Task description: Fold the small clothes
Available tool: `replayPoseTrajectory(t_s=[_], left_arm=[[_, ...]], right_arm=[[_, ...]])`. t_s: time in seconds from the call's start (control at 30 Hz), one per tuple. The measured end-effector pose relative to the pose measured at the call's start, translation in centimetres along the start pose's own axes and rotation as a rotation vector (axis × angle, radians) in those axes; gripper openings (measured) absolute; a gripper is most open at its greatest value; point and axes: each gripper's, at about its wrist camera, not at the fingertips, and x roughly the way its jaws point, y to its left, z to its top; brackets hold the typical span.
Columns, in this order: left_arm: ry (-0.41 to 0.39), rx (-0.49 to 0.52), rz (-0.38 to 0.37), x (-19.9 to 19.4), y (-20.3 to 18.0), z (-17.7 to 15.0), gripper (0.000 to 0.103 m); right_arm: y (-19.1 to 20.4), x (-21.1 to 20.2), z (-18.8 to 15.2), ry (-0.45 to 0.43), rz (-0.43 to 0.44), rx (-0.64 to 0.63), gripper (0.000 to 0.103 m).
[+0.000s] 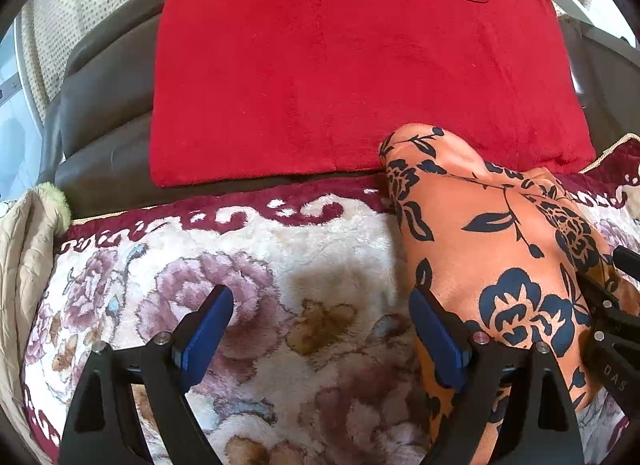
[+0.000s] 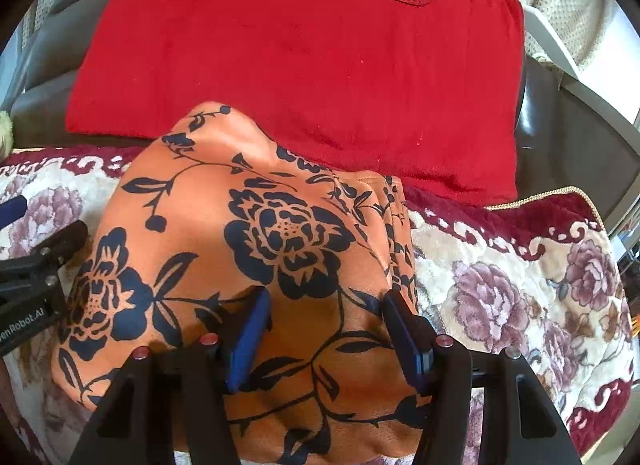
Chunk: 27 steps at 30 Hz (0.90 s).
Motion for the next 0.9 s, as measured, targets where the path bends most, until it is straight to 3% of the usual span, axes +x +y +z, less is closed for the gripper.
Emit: replayPoseTrajectory(t_s=[0.7,0.8,0.9], left_arm=[[0.015,-0.023,-0.068,0.0,-0.3,0.8,0.09],[0.031,-0.023,-0.103,0.2,-0.2,0.9,0.09],[0.059,-0.011,-0.165,0.5,-0.2,1.1,0.09]], right_arm=[[-0.1,-0.1,0.0,-0.013,0.012,-0.01,0.063],[-1.2,0.0,0.2,-0.004,0.083,0.017,0.063],[-4.2,-0.1,0.7,-0.003,0.24,0.12,0.064]])
